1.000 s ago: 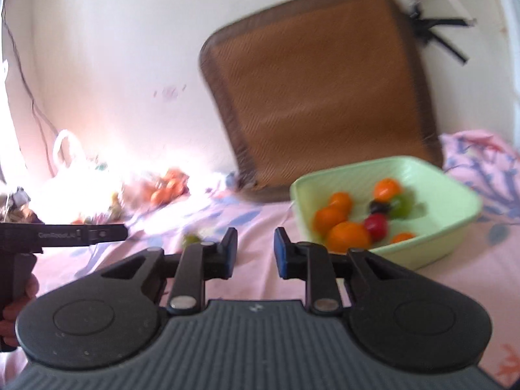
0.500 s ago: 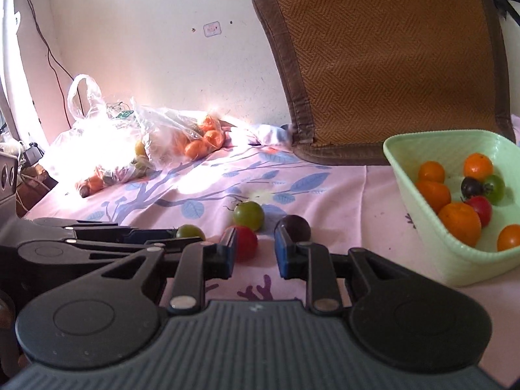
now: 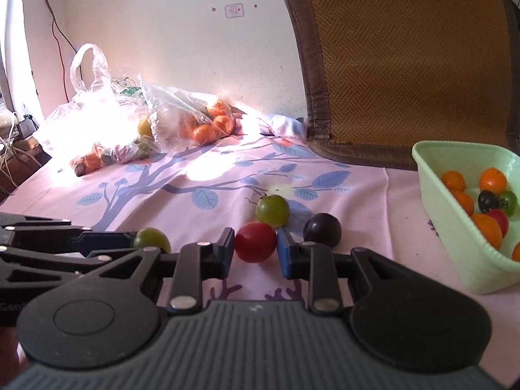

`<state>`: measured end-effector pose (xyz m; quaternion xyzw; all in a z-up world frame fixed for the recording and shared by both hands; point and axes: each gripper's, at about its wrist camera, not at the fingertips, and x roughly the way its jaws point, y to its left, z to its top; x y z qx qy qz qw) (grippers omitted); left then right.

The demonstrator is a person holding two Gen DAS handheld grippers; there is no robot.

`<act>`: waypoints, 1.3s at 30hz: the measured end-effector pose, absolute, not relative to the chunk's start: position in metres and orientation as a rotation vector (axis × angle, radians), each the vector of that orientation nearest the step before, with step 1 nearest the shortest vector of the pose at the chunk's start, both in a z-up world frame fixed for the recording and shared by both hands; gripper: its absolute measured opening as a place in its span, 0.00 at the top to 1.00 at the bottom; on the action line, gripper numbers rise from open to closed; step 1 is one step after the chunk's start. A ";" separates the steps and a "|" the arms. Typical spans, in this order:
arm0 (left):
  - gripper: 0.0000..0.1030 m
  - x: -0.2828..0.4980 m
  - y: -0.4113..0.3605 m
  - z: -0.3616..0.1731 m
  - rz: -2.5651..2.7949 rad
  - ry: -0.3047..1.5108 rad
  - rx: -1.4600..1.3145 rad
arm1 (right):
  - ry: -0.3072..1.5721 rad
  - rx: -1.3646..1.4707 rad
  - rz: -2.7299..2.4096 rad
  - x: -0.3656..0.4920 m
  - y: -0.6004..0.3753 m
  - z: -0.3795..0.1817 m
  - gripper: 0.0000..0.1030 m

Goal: Organize fruits
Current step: 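Carry both held tomatoes over the green basin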

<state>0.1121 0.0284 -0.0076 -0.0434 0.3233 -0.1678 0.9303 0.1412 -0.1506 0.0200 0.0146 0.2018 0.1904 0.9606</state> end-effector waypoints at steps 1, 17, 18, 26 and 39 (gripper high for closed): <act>0.72 0.109 0.024 -0.007 -0.358 0.663 -0.087 | 0.389 0.026 0.377 0.132 -0.155 0.022 0.70; 0.72 0.071 -0.117 -0.011 -0.679 0.702 0.019 | 0.345 0.132 0.065 0.004 -0.287 -0.016 0.70; 0.71 0.071 -0.121 -0.012 -0.681 0.705 0.025 | 0.348 0.133 0.062 0.002 -0.289 -0.019 0.70; 0.69 0.070 -0.138 -0.019 -0.628 0.707 0.103 | 0.329 0.135 0.071 -0.003 -0.291 -0.028 0.69; 0.72 0.083 -0.148 -0.008 -0.642 0.683 0.122 | 0.307 0.131 0.075 -0.002 -0.293 -0.029 0.69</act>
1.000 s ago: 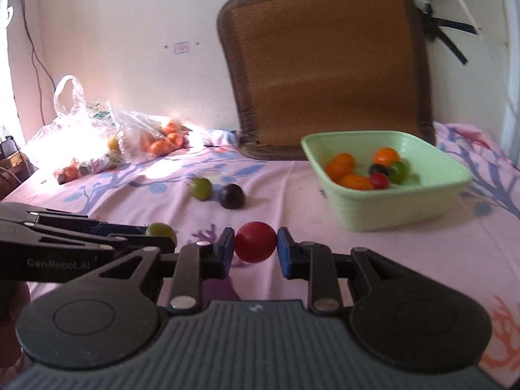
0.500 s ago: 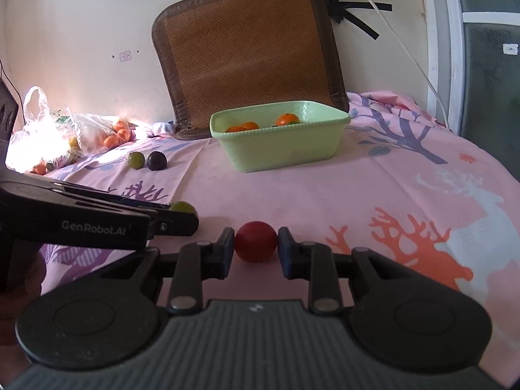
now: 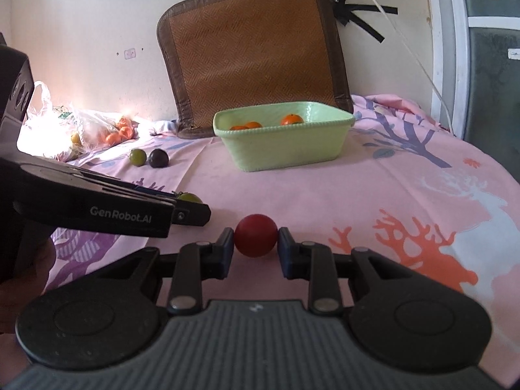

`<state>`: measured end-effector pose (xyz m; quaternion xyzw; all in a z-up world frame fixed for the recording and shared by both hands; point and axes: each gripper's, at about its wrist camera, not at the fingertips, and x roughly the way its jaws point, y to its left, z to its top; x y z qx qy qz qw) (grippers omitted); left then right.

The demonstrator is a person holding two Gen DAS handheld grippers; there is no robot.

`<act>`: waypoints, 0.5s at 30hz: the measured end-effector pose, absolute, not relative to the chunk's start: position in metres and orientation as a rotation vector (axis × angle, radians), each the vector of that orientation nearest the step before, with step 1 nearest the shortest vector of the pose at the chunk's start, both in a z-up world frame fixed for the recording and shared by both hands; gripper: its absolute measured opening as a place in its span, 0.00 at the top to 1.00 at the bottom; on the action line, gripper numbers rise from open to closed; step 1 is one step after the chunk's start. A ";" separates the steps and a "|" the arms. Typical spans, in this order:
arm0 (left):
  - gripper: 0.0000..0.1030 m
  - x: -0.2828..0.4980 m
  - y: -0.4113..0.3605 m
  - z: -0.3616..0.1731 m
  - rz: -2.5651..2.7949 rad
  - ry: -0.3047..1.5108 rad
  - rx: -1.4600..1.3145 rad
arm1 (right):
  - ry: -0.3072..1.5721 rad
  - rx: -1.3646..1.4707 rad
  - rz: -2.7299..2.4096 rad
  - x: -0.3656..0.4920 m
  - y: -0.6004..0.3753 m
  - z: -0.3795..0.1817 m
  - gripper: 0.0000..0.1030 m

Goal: Organize fruits
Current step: 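Carry both held tomatoes over the green basin, then open both grippers, dropping the tomatoes into the basin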

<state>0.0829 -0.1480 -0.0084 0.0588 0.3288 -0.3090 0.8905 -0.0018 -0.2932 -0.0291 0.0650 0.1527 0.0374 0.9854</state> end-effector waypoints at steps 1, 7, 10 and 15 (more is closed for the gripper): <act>0.72 0.087 -0.149 -0.002 -0.643 0.670 0.116 | 0.284 0.133 0.068 -0.001 -0.295 -0.026 0.69; 0.72 0.131 -0.161 0.036 -0.633 0.590 0.072 | 0.166 0.154 0.017 0.027 -0.317 0.006 0.69; 0.71 0.158 -0.176 0.039 -0.633 0.588 0.069 | 0.146 0.172 -0.007 0.055 -0.329 0.016 0.69; 0.70 0.196 -0.192 0.027 -0.665 0.657 0.005 | 0.161 0.174 -0.047 0.095 -0.338 0.015 0.69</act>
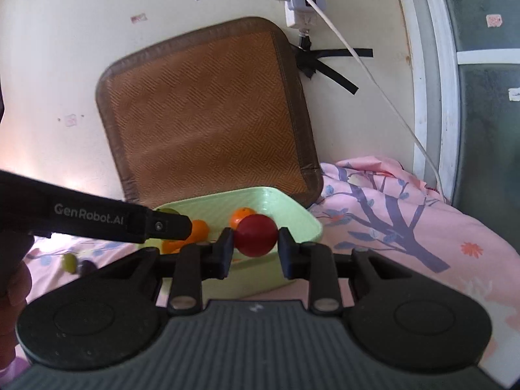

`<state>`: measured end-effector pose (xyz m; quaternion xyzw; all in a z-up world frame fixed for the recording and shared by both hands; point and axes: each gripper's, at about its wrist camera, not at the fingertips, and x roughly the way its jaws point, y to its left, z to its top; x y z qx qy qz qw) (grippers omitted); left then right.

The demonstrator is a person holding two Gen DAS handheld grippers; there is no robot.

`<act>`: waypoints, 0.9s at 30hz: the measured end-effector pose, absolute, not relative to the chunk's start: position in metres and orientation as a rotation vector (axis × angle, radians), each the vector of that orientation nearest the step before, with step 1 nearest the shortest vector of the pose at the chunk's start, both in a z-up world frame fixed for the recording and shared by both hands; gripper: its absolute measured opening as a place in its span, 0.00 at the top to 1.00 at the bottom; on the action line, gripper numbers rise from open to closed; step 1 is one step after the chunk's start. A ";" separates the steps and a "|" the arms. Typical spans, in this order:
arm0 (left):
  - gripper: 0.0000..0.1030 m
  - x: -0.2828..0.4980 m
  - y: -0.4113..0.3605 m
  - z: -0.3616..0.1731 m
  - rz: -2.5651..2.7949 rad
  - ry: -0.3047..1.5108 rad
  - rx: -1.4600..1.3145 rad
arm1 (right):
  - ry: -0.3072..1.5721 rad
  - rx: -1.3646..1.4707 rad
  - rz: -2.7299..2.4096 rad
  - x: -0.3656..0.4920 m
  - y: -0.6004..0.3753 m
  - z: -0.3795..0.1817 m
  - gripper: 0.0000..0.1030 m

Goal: Organize fruits
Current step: 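Open both grippers, dropping the tomatoes into the basin, then grasp another green tomato with the left gripper while the right gripper grasps a dark purple tomato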

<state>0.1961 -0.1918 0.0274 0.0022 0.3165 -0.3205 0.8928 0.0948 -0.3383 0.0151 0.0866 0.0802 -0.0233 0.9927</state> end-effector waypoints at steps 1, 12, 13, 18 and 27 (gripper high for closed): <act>0.70 0.201 -0.194 0.025 -0.670 0.666 -0.005 | 0.168 0.175 -0.051 0.100 -0.339 0.014 0.69; 0.59 0.202 -0.164 0.033 -0.634 0.644 -0.101 | 0.111 0.211 -0.070 0.092 -0.348 0.009 0.51; 0.59 0.197 -0.151 0.038 -0.621 0.625 -0.114 | 0.102 0.225 -0.074 0.088 -0.349 0.009 0.51; 0.59 0.172 -0.073 0.054 -0.497 0.554 -0.143 | 0.056 0.276 -0.058 0.073 -0.350 0.013 0.52; 0.59 0.174 0.011 0.028 -0.302 0.597 -0.113 | 0.132 0.223 0.191 0.057 -0.289 0.019 0.52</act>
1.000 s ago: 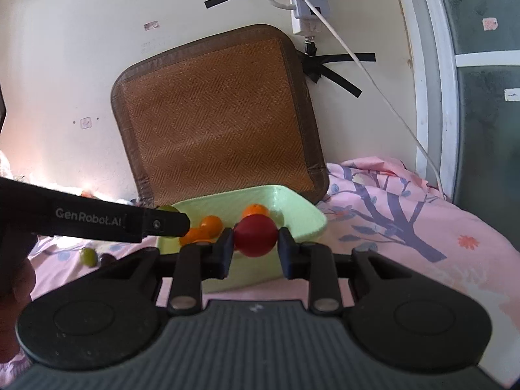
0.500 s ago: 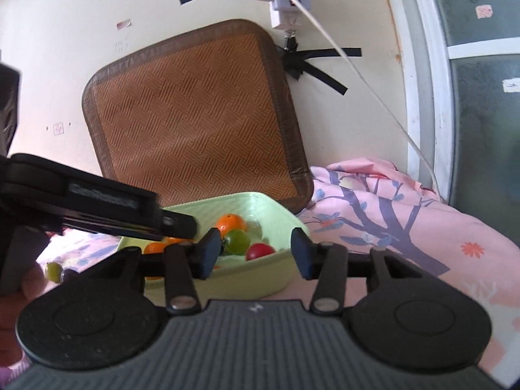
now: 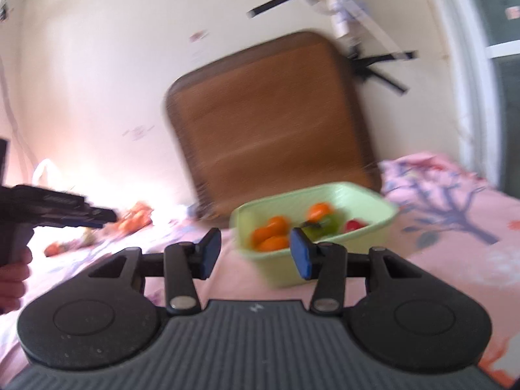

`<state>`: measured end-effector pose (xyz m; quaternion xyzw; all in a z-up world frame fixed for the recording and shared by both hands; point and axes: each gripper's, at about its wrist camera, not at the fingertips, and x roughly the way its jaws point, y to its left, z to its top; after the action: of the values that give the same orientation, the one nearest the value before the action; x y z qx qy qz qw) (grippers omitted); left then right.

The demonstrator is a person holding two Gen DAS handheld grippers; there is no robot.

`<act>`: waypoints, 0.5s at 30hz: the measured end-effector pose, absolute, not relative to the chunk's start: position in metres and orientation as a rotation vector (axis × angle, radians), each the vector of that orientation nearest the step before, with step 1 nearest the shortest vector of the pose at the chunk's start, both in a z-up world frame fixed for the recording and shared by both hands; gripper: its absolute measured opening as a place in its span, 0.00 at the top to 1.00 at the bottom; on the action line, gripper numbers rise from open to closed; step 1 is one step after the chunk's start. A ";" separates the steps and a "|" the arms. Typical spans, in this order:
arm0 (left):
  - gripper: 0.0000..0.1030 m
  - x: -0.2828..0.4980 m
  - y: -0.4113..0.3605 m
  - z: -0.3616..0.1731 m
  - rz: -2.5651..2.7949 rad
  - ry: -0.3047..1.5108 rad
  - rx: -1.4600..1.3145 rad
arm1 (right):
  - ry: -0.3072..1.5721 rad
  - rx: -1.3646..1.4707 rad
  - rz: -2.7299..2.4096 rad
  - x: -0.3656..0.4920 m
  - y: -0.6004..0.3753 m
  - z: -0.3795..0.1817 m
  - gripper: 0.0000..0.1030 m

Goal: Organize fruits
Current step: 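Grasp another green tomato with the left gripper while the right gripper grasps a dark purple tomato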

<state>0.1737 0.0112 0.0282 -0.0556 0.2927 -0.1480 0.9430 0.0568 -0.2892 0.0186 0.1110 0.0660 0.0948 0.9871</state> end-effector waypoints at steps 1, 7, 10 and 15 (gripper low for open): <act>0.59 0.176 0.008 0.024 -0.307 0.600 -0.095 | 0.168 0.201 0.221 0.063 -0.278 0.020 0.52; 0.52 0.193 -0.013 0.000 -0.411 0.650 -0.074 | 0.324 0.107 0.300 0.117 -0.226 0.022 0.52; 0.52 0.203 -0.016 -0.011 -0.405 0.677 -0.073 | 0.374 0.066 0.311 0.140 -0.207 0.020 0.51; 0.52 0.212 -0.004 -0.022 -0.410 0.709 -0.144 | 0.401 -0.020 0.321 0.162 -0.182 0.018 0.51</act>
<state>0.2123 -0.0040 -0.0219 -0.0697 0.3444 -0.1993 0.9148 0.1625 -0.1824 0.0175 -0.0097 0.1983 0.1586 0.9672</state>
